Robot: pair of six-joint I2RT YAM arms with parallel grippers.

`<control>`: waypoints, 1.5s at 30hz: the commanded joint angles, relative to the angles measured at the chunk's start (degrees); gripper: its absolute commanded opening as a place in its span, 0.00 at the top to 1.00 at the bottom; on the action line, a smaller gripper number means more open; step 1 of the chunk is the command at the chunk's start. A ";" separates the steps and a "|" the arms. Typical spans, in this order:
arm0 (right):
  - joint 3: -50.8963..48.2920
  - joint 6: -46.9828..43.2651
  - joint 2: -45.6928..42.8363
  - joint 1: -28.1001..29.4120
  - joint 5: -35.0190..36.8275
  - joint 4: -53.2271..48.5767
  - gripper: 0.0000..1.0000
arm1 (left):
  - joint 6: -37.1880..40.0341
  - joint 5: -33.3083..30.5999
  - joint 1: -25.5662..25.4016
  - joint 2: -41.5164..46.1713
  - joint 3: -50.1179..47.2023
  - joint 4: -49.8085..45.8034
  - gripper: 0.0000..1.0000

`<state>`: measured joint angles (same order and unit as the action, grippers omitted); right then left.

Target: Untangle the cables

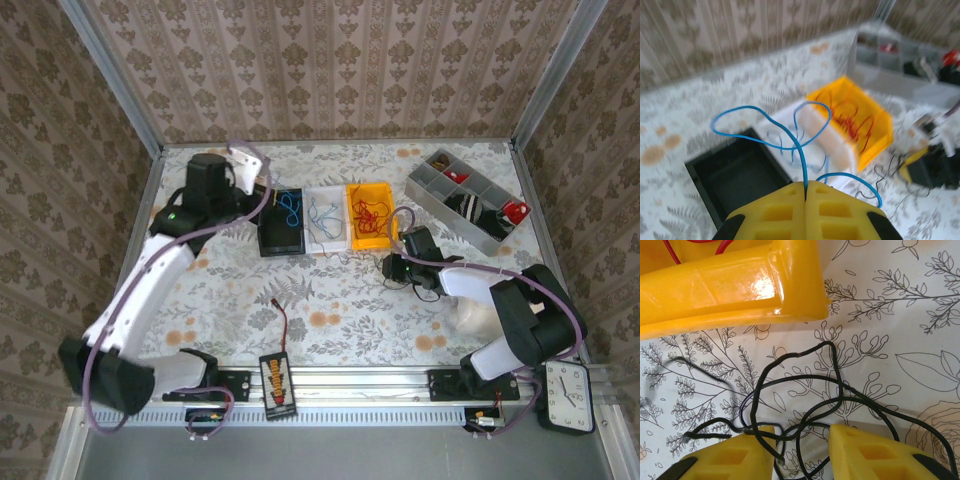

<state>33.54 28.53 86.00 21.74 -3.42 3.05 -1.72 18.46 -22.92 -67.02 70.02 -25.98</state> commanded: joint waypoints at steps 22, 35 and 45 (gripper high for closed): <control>0.12 -0.23 3.10 -0.38 0.76 -5.33 0.64 | -2.71 -7.98 -0.23 16.23 8.38 14.13 1.00; 0.63 -0.15 3.82 -0.38 0.93 -5.81 0.64 | 1.68 -25.10 -0.29 20.97 7.64 19.51 1.00; 1.09 0.03 4.31 -0.38 1.00 -6.21 0.64 | 11.56 -48.26 -0.29 22.27 7.90 25.80 1.00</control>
<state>35.42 28.32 87.72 21.63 -3.70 2.39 4.60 -20.53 -23.18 -44.01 76.99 -2.94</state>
